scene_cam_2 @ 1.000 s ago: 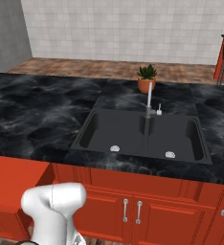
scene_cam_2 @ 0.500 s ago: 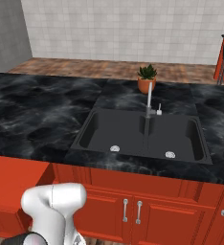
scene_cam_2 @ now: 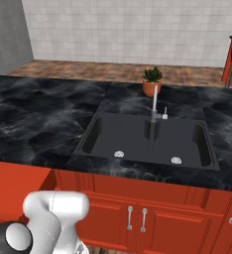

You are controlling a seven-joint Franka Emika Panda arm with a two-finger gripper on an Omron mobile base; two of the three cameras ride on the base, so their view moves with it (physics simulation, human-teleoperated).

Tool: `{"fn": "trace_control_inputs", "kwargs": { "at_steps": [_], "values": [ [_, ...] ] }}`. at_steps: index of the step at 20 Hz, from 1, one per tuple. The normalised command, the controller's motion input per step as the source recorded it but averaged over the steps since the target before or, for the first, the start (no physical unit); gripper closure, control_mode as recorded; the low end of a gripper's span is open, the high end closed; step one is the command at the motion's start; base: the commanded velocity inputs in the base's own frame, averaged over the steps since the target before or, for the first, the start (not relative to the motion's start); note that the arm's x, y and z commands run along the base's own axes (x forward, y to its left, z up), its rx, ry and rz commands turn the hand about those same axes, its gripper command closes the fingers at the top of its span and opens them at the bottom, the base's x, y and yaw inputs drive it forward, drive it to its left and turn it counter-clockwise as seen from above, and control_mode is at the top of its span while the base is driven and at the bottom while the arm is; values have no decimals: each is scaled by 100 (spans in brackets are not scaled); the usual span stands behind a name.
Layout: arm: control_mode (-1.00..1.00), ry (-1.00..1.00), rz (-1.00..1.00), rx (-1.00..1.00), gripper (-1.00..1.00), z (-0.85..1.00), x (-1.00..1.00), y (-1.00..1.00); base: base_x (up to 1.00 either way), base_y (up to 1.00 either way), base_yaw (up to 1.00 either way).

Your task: Take a straw from the drawer in front and place it inside the glass cup on the dining counter.

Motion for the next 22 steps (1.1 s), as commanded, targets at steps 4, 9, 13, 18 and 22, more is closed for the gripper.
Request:
{"fn": "trace_control_inputs", "kwargs": {
  "at_steps": [4, 9, 13, 18, 22],
  "values": [
    [-100, 10, -21, -10, -100, 0, 45, -16, 0, 0, 0],
    [-100, 15, -11, -2, -100, -18, 40, -11, 0, 0, 0],
    [-100, 17, -3, 0, -100, -29, 33, -6, 0, 0, 0],
    [-100, 11, 0, -1, -100, -35, 23, 0, 0, 0, 0],
    [-100, 0, 0, -9, -100, -49, 4, 0, 0, 0, 0]
  ]
}}
